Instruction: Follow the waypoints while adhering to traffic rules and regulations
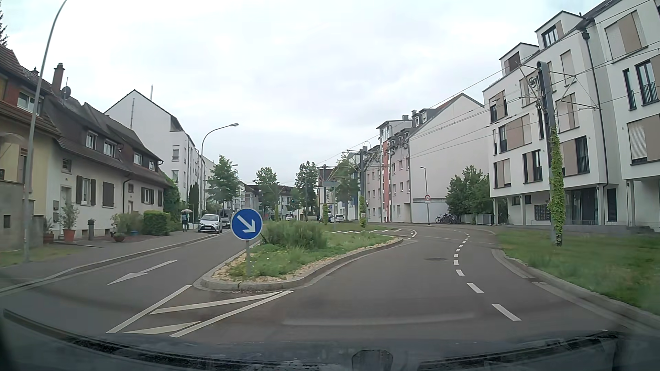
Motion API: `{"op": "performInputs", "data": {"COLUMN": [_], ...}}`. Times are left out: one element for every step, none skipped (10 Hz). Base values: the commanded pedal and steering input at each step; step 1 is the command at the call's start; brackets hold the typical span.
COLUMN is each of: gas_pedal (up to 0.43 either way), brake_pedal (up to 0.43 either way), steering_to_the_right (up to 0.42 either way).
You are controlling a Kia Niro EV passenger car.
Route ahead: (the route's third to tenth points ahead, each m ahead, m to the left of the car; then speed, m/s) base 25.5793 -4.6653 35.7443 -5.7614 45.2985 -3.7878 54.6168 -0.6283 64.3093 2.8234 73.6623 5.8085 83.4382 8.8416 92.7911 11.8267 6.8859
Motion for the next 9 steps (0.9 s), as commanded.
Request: {"op": "performInputs", "data": {"gas_pedal": [0.098, 0.098, 0.098, 0.087, 0.079, 0.079, 0.079, 0.079, 0.079], "brake_pedal": [0.000, 0.000, 0.000, 0.000, 0.000, 0.000, 0.000, 0.000, 0.000], "steering_to_the_right": [0.080, 0.083, 0.086, 0.089, 0.091, 0.094, 0.098, 0.100, 0.101]}}
